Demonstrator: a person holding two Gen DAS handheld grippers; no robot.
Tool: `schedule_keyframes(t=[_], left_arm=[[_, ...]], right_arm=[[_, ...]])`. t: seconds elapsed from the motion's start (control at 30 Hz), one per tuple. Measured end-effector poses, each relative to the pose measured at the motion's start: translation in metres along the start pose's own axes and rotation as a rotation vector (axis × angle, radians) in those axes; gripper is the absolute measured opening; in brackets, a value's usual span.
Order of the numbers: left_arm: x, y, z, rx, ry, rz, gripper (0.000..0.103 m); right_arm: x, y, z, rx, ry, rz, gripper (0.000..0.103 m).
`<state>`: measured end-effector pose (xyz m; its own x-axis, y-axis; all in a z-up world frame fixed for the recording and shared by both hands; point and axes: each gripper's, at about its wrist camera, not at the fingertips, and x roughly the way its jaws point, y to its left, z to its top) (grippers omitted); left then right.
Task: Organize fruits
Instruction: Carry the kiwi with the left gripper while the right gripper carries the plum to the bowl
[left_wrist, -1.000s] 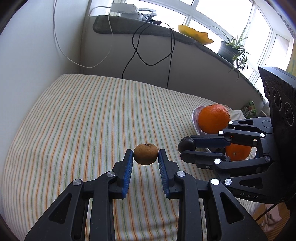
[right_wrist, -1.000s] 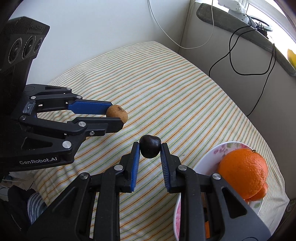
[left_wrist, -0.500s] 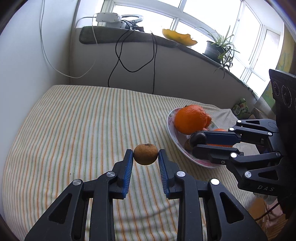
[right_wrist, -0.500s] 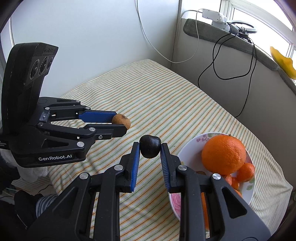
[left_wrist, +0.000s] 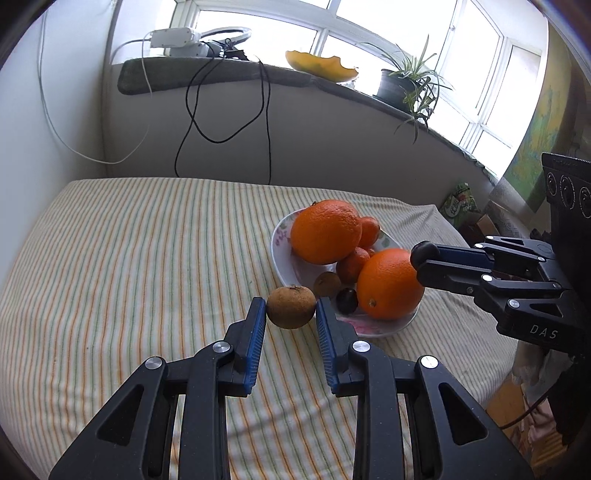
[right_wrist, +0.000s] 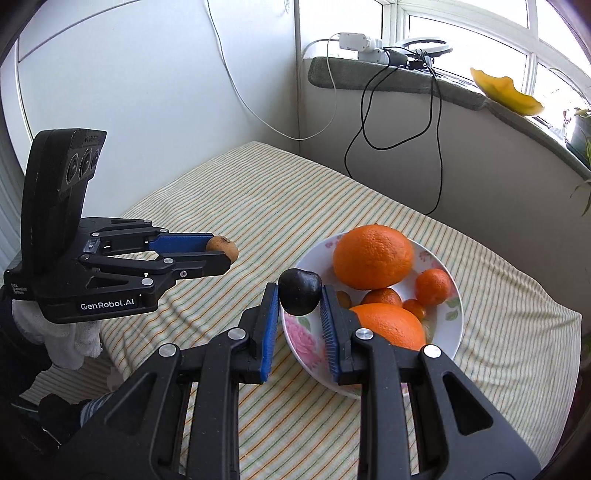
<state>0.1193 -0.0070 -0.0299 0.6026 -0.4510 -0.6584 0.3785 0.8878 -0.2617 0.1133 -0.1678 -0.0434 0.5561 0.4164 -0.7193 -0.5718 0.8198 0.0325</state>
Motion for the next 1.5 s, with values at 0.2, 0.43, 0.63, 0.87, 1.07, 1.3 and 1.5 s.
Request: schedule_keyframes(t=[0.2, 0.43, 0.63, 0.87, 1.07, 1.3, 1.5], left_arm=[[0.013, -0.018, 0.002, 0.023, 0.021, -0.019, 0.026], [0.024, -0.030, 0.005, 0.040, 0.034, -0.016, 0.026], [0.030, -0.034, 0.008, 0.049, 0.038, 0.005, 0.026], [0.038, -0.035, 0.011, 0.052, 0.046, 0.032, 0.026], [0.042, -0.036, 0.012, 0.055, 0.057, 0.043, 0.026], [0.043, -0.036, 0.013, 0.053, 0.057, 0.047, 0.026], [0.043, -0.035, 0.014, 0.050, 0.054, 0.045, 0.026]], right_arm=[[-0.018, -0.028, -0.016, 0.057, -0.007, -0.040, 0.024], [-0.027, -0.055, -0.027, 0.111, -0.010, -0.071, 0.024], [-0.022, -0.077, -0.034, 0.144, 0.000, -0.083, 0.024], [-0.008, -0.099, -0.042, 0.178, 0.019, -0.086, 0.024], [0.009, -0.116, -0.045, 0.214, 0.040, -0.072, 0.024], [0.022, -0.121, -0.043, 0.228, 0.056, -0.058, 0.024], [0.028, -0.123, -0.040, 0.230, 0.067, -0.057, 0.024]])
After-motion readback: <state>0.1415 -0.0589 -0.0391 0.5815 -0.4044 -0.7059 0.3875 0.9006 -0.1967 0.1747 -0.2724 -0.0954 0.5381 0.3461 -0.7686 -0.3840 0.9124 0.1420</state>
